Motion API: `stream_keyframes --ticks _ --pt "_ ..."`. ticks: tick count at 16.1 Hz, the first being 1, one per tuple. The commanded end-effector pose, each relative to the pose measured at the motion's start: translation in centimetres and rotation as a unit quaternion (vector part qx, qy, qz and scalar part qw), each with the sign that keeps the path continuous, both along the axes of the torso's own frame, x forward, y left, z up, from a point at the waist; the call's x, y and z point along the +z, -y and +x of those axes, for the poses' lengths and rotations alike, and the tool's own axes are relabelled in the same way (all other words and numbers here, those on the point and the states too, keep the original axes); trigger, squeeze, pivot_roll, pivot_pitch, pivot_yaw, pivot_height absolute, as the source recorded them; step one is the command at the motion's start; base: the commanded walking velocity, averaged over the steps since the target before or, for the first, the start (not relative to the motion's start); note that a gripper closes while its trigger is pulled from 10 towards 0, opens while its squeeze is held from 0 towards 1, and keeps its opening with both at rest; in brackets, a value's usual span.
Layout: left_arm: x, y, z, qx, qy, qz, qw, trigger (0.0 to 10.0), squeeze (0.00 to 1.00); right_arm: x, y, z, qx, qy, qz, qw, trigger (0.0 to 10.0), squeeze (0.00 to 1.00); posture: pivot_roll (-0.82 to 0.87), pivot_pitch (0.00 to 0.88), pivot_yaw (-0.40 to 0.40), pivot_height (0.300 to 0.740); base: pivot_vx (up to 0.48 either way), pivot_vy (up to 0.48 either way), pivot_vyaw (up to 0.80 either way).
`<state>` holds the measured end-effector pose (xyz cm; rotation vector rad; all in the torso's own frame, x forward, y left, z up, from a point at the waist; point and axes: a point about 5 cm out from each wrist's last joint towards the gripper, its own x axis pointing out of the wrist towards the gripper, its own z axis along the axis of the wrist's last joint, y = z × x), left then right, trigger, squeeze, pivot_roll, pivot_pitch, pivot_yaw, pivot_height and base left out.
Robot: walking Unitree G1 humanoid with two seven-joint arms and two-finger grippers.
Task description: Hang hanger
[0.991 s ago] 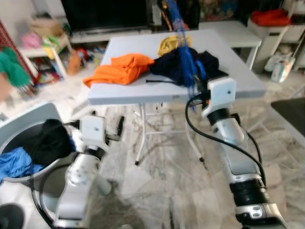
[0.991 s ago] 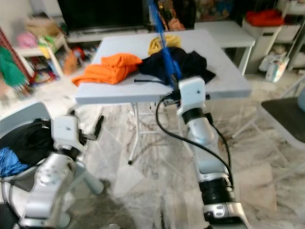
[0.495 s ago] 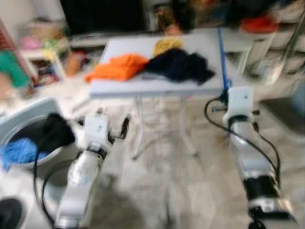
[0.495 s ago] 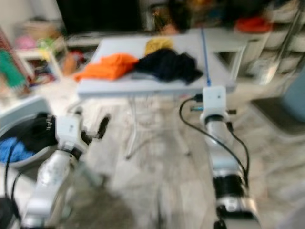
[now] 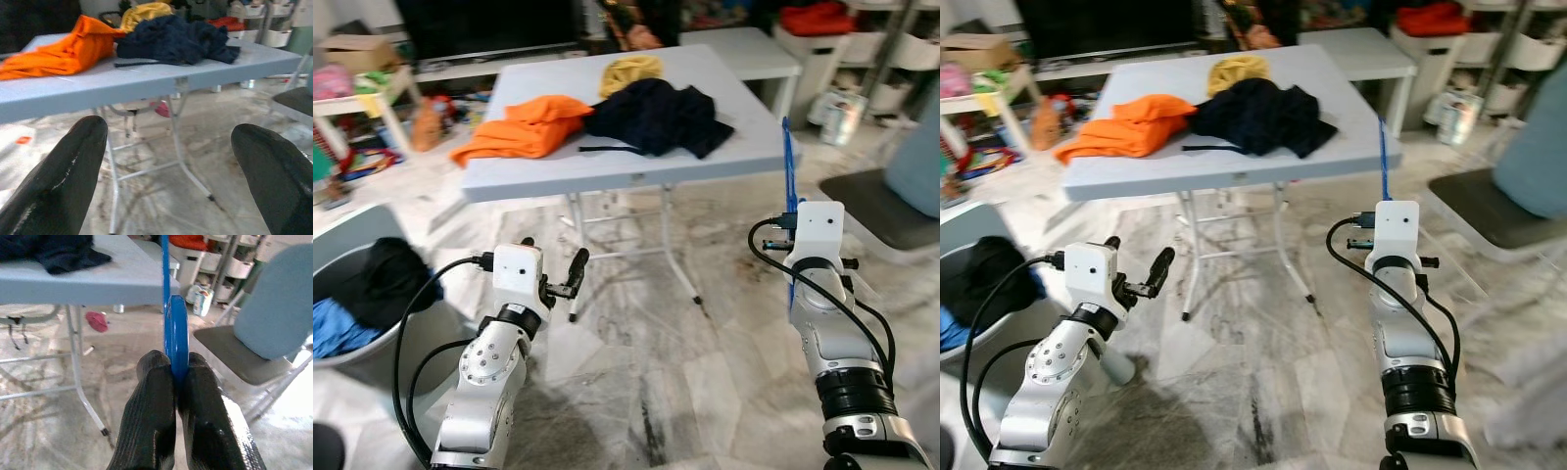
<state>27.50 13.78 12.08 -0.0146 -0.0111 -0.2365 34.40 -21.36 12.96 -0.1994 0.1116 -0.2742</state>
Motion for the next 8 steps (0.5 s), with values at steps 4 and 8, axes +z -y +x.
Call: stream_keyframes --ticks 4,8 --pt "0.02 0.08 0.05 -0.009 -0.008 -0.004 1.0 10.0 0.0 0.32 -0.35 0.32 0.0 -0.003 0.009 1.0 10.0 0.0 -0.06 0.0 0.049 0.74 0.0 0.255 -0.8" --pt "0.0 0.09 0.08 -0.012 -0.012 -0.004 1.0 10.0 0.0 0.34 -0.6 0.28 0.005 0.001 0.019 1.0 10.0 0.0 -0.06 0.0 0.051 0.74 0.0 0.466 -0.4"
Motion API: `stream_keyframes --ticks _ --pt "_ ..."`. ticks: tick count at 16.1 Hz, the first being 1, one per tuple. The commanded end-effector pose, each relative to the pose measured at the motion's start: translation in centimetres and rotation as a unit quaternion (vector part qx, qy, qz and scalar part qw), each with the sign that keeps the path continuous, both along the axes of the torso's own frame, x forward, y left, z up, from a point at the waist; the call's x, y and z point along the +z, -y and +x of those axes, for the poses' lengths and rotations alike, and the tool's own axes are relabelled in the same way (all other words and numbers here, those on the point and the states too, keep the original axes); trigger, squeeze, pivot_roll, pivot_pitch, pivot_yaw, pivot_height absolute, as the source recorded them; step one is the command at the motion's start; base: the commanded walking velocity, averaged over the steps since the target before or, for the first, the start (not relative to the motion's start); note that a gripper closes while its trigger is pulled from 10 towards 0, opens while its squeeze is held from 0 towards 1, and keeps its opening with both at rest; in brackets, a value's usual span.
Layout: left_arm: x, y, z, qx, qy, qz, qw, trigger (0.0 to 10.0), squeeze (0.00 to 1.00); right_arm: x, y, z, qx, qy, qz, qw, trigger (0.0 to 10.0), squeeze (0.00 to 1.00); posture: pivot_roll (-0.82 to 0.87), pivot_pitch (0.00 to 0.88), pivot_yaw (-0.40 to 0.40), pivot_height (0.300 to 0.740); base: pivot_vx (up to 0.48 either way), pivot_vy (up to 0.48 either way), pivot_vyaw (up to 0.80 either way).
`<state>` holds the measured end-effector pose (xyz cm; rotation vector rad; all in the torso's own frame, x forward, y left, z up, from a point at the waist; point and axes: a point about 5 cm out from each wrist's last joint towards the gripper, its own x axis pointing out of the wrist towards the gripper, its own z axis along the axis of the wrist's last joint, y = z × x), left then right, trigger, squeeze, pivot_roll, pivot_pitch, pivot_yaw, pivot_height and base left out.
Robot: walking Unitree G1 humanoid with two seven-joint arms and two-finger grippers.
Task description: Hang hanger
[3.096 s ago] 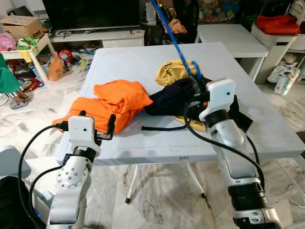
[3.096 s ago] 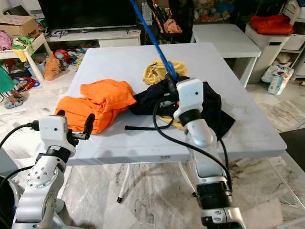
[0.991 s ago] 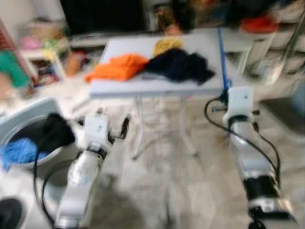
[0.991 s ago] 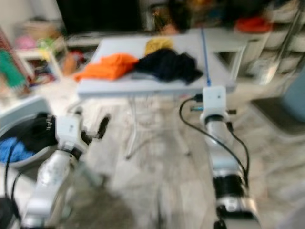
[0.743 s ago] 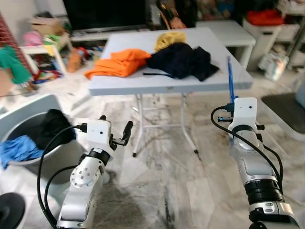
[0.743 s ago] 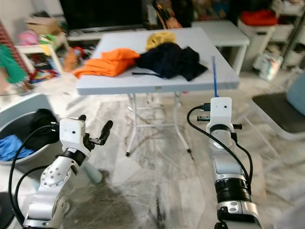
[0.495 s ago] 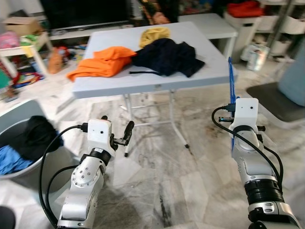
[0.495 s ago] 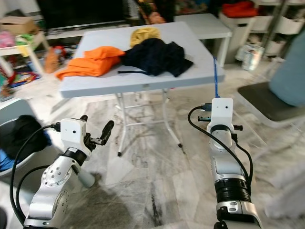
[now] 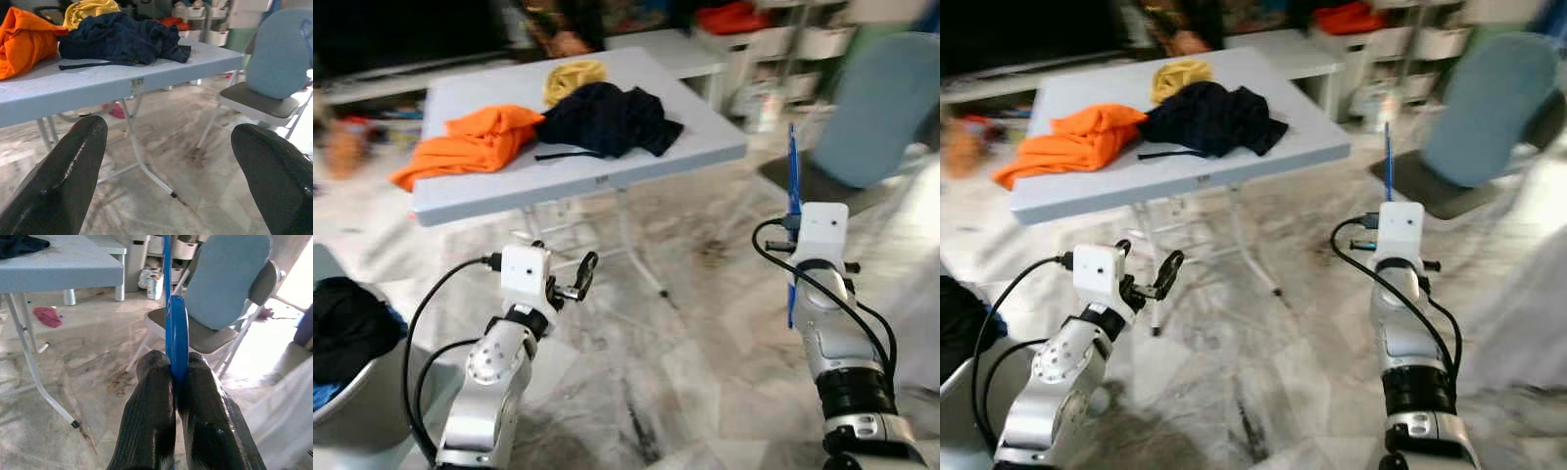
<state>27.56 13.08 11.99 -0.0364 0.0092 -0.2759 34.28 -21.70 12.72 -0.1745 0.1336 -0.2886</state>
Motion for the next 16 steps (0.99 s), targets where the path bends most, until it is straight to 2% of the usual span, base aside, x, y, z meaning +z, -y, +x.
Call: stream_keyframes --ticks 1,8,11,13,16 --pt "0.09 -0.63 0.03 0.007 -0.002 0.005 1.0 10.0 0.0 0.61 -0.94 0.39 0.014 0.009 0.003 1.0 10.0 0.0 -0.06 0.0 0.051 0.74 0.0 0.48 0.0" --pt "0.15 -0.6 0.12 0.001 -0.001 0.01 1.0 10.0 0.0 0.68 -0.85 0.41 0.009 0.011 0.0 1.0 10.0 0.0 -0.06 0.0 0.055 0.74 0.0 0.48 0.0" --pt "0.31 -0.4 -0.1 -0.025 0.011 0.002 1.0 10.0 0.0 0.74 -0.68 0.37 0.005 0.011 -0.003 1.0 10.0 0.0 -0.07 0.0 0.055 0.74 0.0 0.0 -0.3" --pt "0.46 -0.14 -0.29 -0.052 0.015 -0.013 0.998 10.0 0.0 0.77 -0.65 0.37 0.004 0.011 -0.004 1.0 10.0 0.0 -0.07 0.0 0.057 0.74 0.326 0.0 -0.72" --pt "0.42 -0.06 -0.25 -0.06 0.016 -0.015 0.998 10.0 0.0 0.73 -0.72 0.41 0.006 0.011 -0.004 1.0 10.0 0.0 -0.07 0.0 0.057 0.74 0.414 0.0 -0.8"
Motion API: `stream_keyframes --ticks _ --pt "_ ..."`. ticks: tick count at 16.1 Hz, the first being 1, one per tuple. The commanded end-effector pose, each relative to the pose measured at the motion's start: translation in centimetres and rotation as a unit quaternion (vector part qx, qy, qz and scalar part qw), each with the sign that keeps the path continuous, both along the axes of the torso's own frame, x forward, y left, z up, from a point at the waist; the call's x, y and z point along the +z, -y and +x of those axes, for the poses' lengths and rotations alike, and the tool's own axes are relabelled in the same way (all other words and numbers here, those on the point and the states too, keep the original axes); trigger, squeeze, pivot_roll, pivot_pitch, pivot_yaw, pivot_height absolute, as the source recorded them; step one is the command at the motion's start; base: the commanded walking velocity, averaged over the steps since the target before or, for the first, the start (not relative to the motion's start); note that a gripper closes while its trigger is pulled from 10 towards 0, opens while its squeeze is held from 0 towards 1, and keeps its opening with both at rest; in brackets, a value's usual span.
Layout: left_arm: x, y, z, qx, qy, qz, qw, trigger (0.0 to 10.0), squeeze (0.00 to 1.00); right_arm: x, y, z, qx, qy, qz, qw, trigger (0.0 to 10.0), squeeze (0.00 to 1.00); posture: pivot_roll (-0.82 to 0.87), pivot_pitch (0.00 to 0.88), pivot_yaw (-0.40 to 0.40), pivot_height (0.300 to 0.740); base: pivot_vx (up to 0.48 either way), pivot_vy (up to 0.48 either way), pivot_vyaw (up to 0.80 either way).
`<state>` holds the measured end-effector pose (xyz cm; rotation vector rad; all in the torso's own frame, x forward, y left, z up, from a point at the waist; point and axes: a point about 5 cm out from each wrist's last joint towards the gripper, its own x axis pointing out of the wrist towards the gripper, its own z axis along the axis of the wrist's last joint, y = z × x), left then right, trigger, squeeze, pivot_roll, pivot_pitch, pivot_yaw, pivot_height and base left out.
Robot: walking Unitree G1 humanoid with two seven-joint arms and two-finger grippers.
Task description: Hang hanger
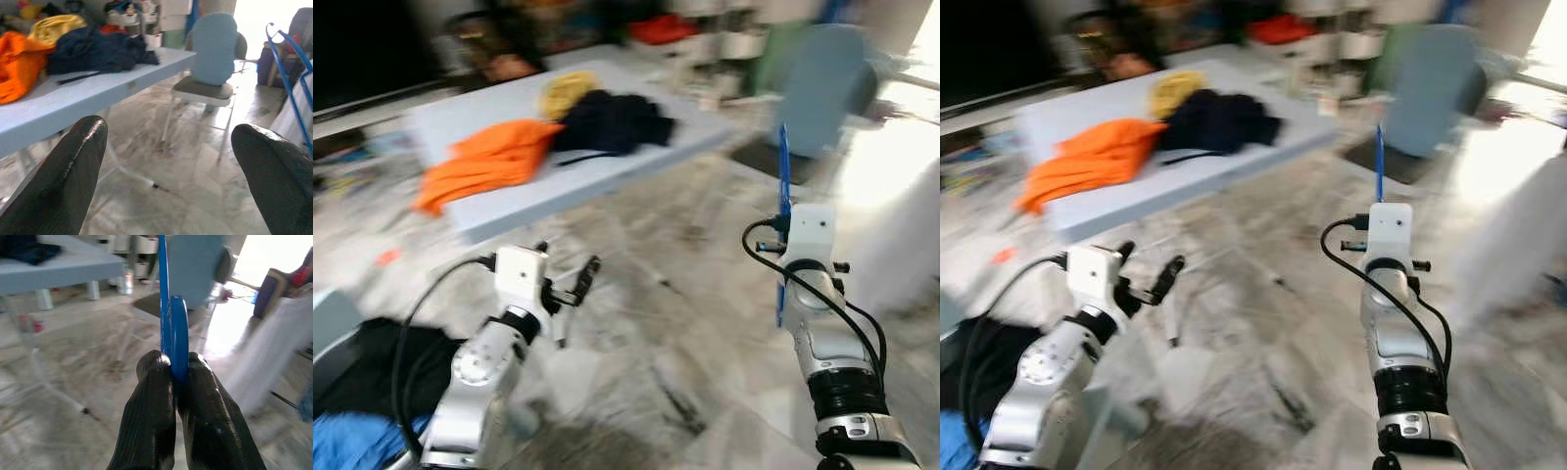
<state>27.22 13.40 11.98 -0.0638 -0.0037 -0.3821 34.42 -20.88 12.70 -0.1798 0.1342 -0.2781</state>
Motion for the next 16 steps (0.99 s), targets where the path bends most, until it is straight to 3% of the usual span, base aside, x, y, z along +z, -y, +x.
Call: stream_keyframes --ticks 1,4,10,16 --pt "0.44 0.26 0.13 -0.008 0.011 -0.002 1.0 10.0 0.0 0.78 0.04 0.29 0.003 0.012 -0.002 1.0 10.0 0.0 -0.07 0.0 0.057 0.74 0.431 0.0 -0.8" --pt "0.53 0.23 0.35 -0.01 0.013 -0.007 1.0 10.0 0.0 1.01 -0.1 0.43 0.006 0.017 -0.001 1.0 10.0 0.0 -0.08 0.0 0.058 0.74 0.431 0.0 -0.68" --pt "0.3 0.33 0.26 -0.014 0.008 -0.011 1.0 10.0 0.0 0.62 0.0 0.14 0.003 0.013 0.006 1.0 10.0 0.0 -0.08 0.0 0.06 0.74 0.449 0.0 0.0" --pt "0.32 0.39 0.38 -0.02 0.007 -0.014 1.0 10.0 0.0 0.59 -0.01 0.12 0.004 0.011 0.002 1.0 10.0 0.0 -0.08 0.0 0.061 0.74 0.458 0.0 -0.75"
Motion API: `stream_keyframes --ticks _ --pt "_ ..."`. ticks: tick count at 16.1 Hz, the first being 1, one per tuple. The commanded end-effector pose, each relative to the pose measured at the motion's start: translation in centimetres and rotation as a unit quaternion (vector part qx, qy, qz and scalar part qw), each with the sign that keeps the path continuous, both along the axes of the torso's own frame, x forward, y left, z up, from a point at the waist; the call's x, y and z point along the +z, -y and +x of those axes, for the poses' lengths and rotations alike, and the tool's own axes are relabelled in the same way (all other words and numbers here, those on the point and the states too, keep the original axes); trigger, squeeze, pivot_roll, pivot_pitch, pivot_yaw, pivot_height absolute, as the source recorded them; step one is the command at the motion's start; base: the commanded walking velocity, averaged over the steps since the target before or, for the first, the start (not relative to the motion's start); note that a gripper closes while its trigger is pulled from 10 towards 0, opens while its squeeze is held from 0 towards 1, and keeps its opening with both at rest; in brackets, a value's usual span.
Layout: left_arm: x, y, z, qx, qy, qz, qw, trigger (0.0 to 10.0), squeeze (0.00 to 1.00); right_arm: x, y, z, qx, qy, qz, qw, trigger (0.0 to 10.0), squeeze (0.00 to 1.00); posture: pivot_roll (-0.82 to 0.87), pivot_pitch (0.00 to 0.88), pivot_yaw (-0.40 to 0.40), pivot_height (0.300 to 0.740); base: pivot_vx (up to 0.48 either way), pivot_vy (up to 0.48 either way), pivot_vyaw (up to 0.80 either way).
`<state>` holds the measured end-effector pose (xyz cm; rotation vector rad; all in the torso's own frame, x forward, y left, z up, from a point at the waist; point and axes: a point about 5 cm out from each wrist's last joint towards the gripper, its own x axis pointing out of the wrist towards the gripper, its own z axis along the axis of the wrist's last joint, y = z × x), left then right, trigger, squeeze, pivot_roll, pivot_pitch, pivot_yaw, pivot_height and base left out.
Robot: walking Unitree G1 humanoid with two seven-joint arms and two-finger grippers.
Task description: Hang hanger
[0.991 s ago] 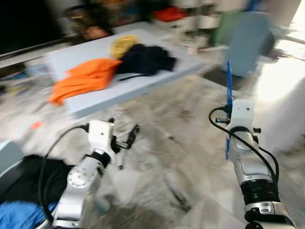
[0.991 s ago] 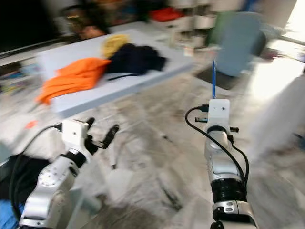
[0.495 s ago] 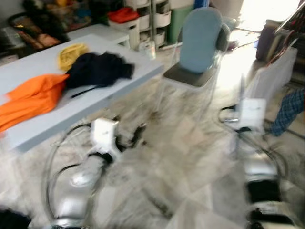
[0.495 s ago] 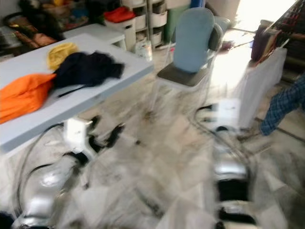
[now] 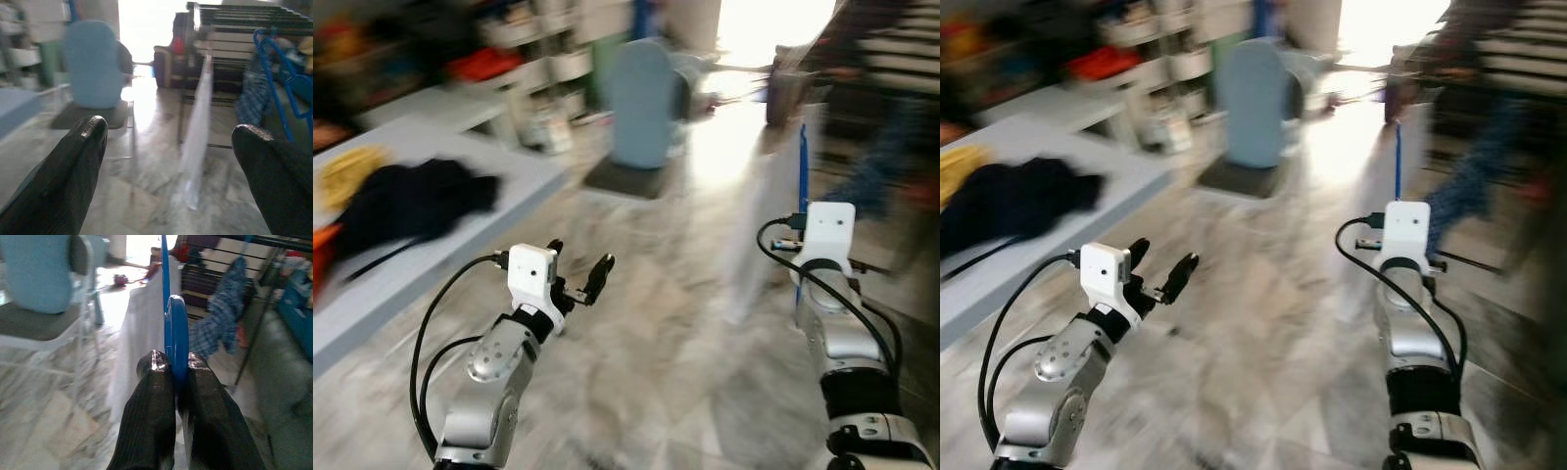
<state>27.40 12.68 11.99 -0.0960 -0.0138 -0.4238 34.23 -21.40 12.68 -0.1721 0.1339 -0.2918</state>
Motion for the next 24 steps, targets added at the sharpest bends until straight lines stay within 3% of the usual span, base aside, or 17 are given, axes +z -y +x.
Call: stream_keyframes --ticks 1,7,12,16,24 --pt "0.3 -0.3 0.2 0.0 0.004 0.002 1.0 10.0 0.0 0.6 -0.5 0.3 0.01 0.009 -0.002 1.0 10.0 0.0 -0.08 0.0 0.061 0.74 0.458 0.0 -0.8" --pt "0.2 0.0 0.4 -0.015 0.001 0.002 1.0 10.0 0.0 1.0 0.0 0.3 -0.009 0.016 -0.024 1.0 10.0 0.0 -0.09 0.0 0.063 0.74 0.458 0.0 -0.8" --pt "0.0 0.2 0.3 -0.026 -0.006 0.003 1.0 10.0 0.0 -0.7 0.9 -0.2 -0.03 -0.036 -0.027 0.999 10.0 0.0 -0.09 0.0 0.067 0.74 0.458 0.0 -0.8" --pt "-0.2 0.1 0.6 -0.024 -0.014 0.012 1.0 10.0 0.0 -3.2 -0.8 -0.5 0.027 -0.108 0.021 0.994 10.0 0.0 -0.09 0.0 0.069 0.74 0.445 0.0 -0.71" --pt "-0.4 0.2 0.7 -0.033 -0.027 0.015 0.999 10.0 0.0 -4.4 -2.3 -0.8 0.097 -0.149 0.017 0.984 10.0 0.0 -0.09 0.0 0.072 0.74 0.358 0.288 -0.18"
